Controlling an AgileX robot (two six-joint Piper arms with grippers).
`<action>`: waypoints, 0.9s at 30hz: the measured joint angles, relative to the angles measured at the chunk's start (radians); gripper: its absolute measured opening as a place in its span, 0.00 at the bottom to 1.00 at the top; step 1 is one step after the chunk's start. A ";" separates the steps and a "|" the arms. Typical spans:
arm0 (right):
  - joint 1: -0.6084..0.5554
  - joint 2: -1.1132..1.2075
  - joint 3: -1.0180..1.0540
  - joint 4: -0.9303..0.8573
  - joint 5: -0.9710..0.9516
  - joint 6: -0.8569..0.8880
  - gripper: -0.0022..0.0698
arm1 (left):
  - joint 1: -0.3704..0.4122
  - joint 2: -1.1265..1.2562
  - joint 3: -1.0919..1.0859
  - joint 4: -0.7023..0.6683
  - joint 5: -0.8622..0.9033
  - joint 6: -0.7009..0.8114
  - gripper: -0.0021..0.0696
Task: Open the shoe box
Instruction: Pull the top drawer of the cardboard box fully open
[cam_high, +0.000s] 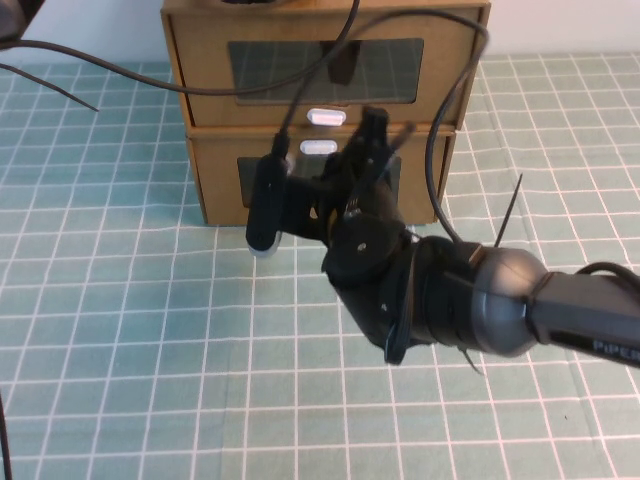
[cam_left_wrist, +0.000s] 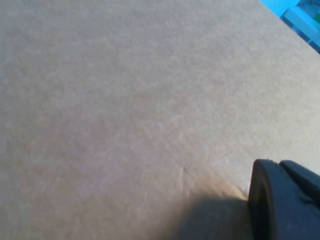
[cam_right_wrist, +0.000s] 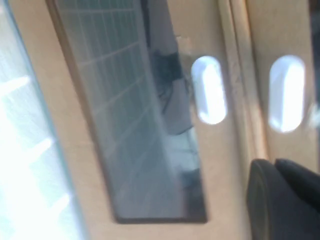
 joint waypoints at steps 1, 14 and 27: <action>-0.004 0.000 -0.005 0.000 -0.012 -0.058 0.02 | 0.000 0.000 0.000 -0.002 0.000 0.000 0.02; -0.030 0.000 -0.011 0.000 -0.080 -0.247 0.02 | 0.000 0.002 0.000 -0.002 0.000 0.010 0.02; -0.018 0.020 -0.011 0.002 -0.041 -0.138 0.02 | 0.000 0.002 0.000 -0.002 0.000 0.018 0.02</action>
